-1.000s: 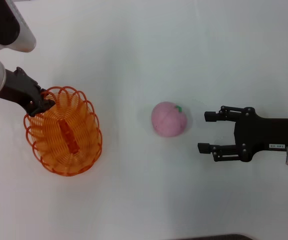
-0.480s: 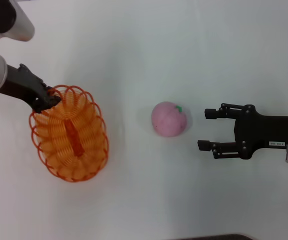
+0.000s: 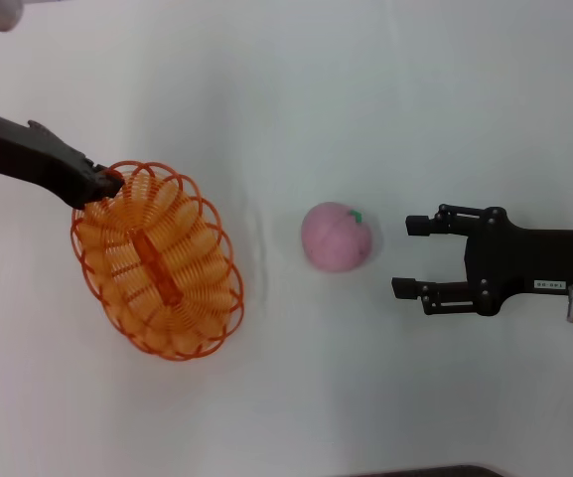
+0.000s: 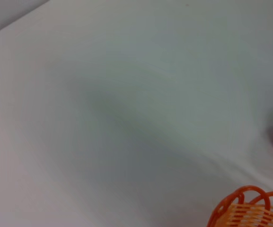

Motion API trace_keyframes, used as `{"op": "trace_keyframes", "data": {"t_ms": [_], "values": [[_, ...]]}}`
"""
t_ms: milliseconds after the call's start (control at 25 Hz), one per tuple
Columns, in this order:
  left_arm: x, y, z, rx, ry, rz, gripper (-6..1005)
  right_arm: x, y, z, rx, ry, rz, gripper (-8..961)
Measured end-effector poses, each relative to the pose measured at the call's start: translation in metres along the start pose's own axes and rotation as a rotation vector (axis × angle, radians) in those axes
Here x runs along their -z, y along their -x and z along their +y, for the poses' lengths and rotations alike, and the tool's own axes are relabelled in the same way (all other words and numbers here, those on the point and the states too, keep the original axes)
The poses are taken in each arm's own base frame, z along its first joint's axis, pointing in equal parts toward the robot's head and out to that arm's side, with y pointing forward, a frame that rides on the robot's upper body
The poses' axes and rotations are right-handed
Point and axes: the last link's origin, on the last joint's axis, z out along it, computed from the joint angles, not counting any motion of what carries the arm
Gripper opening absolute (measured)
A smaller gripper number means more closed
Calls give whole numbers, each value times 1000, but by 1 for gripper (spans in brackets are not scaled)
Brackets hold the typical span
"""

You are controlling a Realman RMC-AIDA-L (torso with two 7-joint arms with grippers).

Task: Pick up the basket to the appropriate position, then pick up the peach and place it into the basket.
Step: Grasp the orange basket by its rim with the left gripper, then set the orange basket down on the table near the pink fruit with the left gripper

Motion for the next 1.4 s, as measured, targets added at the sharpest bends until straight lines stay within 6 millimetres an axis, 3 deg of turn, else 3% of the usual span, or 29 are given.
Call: {"op": "trace_keyframes", "data": {"t_ms": [280,800,1400], "values": [[4,8,-4,191,-1,9,68,0,0,1,-1,4,-4,854],[13,49,-2,537,105,66,61,0,0,1,-16,-5,-16,854],[3,73,3,716,155,244,62,2,-1,-2,-37,-39,-41,854]]}}
